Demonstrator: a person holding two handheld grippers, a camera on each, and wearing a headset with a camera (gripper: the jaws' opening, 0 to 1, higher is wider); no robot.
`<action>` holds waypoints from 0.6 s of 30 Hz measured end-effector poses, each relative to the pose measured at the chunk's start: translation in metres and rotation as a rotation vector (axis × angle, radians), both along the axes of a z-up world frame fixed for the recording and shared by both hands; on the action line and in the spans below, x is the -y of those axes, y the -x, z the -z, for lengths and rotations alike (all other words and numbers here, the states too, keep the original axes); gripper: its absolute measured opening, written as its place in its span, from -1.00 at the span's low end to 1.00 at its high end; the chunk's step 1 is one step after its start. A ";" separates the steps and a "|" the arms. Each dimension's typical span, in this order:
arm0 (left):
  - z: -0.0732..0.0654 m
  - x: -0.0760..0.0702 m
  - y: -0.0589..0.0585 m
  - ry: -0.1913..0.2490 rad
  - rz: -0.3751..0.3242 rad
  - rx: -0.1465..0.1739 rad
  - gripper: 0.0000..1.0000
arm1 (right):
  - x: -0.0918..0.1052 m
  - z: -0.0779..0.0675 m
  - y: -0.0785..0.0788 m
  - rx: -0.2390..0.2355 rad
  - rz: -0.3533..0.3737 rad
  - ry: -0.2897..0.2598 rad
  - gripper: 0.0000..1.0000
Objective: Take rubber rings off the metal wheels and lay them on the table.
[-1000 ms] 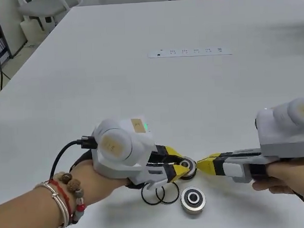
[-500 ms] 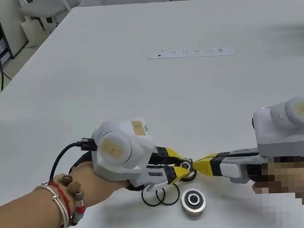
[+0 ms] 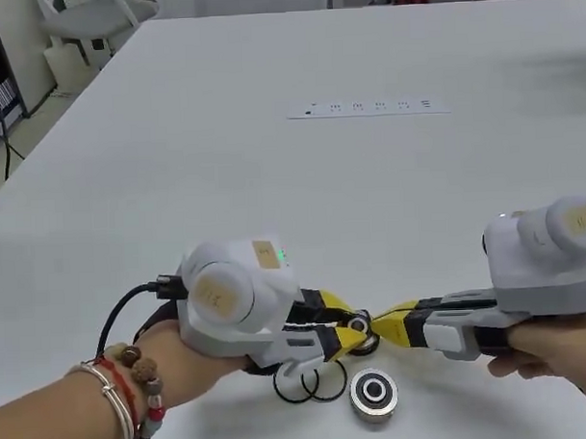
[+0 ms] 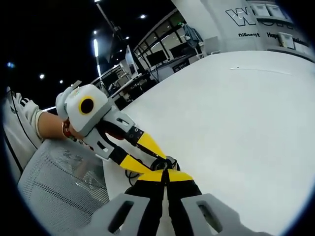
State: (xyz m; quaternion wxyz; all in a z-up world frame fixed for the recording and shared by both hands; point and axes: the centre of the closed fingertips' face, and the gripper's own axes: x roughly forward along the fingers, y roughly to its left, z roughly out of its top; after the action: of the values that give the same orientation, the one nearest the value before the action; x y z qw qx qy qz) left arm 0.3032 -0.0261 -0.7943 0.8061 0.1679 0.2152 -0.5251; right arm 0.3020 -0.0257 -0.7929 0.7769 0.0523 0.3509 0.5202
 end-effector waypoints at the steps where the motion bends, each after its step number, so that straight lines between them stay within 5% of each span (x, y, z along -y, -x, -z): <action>1: 0.000 0.000 0.000 0.000 -0.001 0.000 -0.73 | 0.000 0.000 0.000 0.001 -0.001 0.000 -1.00; 18: 0.000 -0.001 0.001 -0.004 -0.001 0.011 -0.73 | -0.003 -0.005 0.004 0.035 -0.018 -0.008 -1.00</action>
State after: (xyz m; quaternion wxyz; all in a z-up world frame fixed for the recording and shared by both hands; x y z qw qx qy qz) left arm 0.3020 -0.0255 -0.7942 0.8072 0.1721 0.2120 -0.5233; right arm 0.2984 -0.0224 -0.7882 0.7779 0.0431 0.3358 0.5293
